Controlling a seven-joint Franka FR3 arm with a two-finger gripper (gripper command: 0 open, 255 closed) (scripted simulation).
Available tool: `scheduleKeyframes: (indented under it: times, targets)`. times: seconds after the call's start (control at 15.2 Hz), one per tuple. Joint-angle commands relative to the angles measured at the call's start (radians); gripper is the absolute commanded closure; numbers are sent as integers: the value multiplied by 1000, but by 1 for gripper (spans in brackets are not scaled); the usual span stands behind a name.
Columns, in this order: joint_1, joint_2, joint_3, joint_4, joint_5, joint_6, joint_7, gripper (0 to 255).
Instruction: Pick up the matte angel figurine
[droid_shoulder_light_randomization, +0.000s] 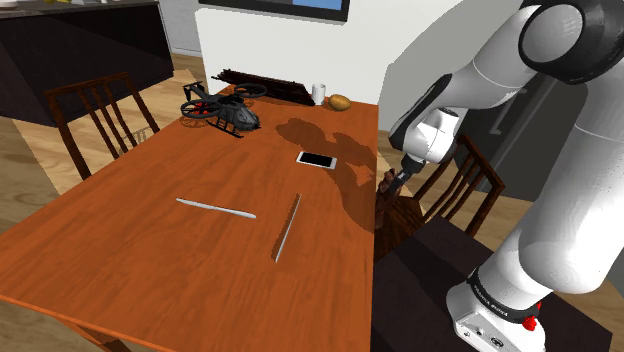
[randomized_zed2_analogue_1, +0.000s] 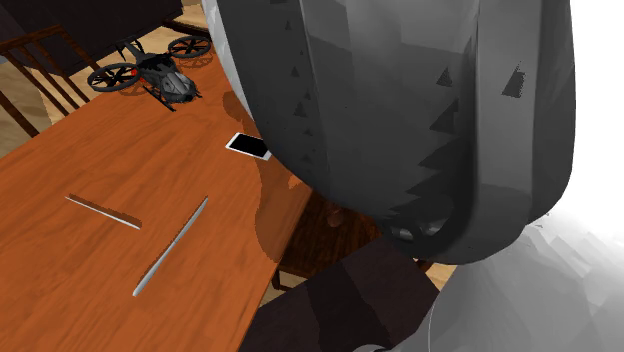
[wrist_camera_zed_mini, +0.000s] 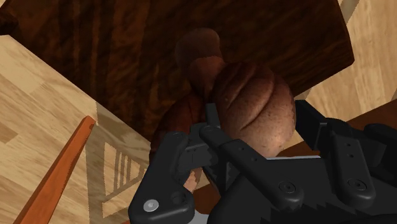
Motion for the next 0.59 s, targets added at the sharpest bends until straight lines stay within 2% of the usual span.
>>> scheduleKeyframes:
  times: [0.0,0.2,0.53]
  targets:
    - [0,2,0,-1,0,1,-1,255]
    - [-1,4,3,-1,5,2,-3,255]
    - [54,-90,-84,-29,-185,-34,146,255]
